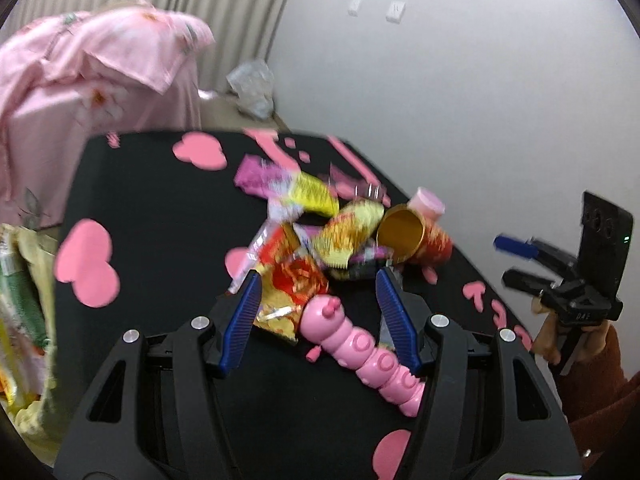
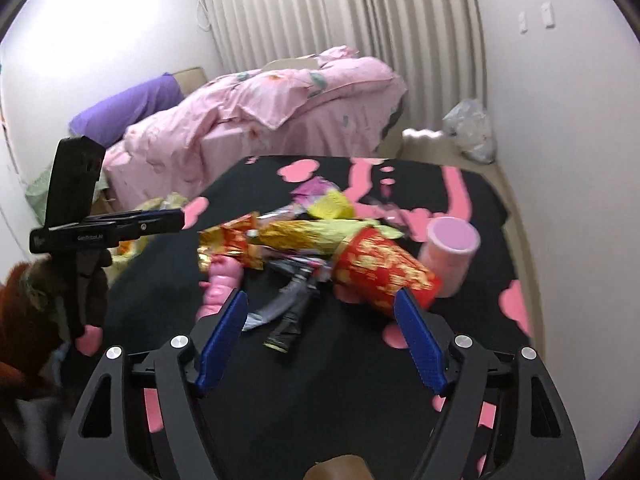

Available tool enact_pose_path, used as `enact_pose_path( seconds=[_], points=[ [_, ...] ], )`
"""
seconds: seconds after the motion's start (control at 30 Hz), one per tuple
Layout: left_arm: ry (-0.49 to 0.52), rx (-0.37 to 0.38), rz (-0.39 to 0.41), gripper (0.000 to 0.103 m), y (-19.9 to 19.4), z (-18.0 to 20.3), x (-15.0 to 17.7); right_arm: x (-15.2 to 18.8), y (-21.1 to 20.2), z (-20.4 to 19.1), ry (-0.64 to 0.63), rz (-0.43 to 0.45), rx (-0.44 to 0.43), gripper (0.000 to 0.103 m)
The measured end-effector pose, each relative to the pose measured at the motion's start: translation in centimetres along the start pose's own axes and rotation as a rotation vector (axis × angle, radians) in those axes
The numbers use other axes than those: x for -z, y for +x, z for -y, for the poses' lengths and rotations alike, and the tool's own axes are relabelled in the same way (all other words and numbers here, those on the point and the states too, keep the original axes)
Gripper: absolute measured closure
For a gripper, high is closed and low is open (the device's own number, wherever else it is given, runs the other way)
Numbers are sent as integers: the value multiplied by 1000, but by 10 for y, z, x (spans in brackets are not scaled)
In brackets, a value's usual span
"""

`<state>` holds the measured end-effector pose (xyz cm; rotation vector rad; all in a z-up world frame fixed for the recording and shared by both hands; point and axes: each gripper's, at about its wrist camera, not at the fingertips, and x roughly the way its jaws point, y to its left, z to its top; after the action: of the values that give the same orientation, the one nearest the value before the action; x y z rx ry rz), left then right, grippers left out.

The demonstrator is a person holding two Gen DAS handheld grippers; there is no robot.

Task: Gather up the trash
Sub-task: 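Move both tools back over the table toward the remaining trash, then grasp the red-gold wrapper with the left tool while the right tool grasps the black-silver wrapper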

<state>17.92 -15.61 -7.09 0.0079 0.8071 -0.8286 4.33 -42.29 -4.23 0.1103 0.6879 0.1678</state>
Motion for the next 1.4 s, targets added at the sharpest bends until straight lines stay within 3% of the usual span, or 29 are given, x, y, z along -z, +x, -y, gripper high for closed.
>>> enact_pose_path(
  seconds=[0.1,0.23,0.43,0.5,0.7,0.8,0.9,1.13,1.3,1.4],
  points=[
    [30,-11,-38,47,17,-2,0,9,2,6,22,-6,34,31],
    [75,-78,-103,45,47,-10,-9,17,6,15,44,-16,109,31],
    [7,-100,-61,45,46,-33,-18,26,10,21,89,-37,140,31],
    [5,-106,-40,45,42,-35,-19,26,15,19,98,-52,139,31],
    [19,-156,-88,45,49,-41,-12,23,36,-6,113,-115,80,31],
    [25,-226,-88,45,37,-43,-8,21,46,-22,93,-116,28,31],
    [10,-244,-88,45,23,-48,-1,14,62,-30,88,-128,10,31],
    [-48,-183,-32,44,-21,-46,23,-5,105,-39,69,-159,31,31],
    [-102,-125,-20,38,-41,-54,27,5,114,-35,66,-211,36,43],
    [-188,-113,-58,38,-41,-63,34,16,105,-31,67,-221,57,47]
  ],
)
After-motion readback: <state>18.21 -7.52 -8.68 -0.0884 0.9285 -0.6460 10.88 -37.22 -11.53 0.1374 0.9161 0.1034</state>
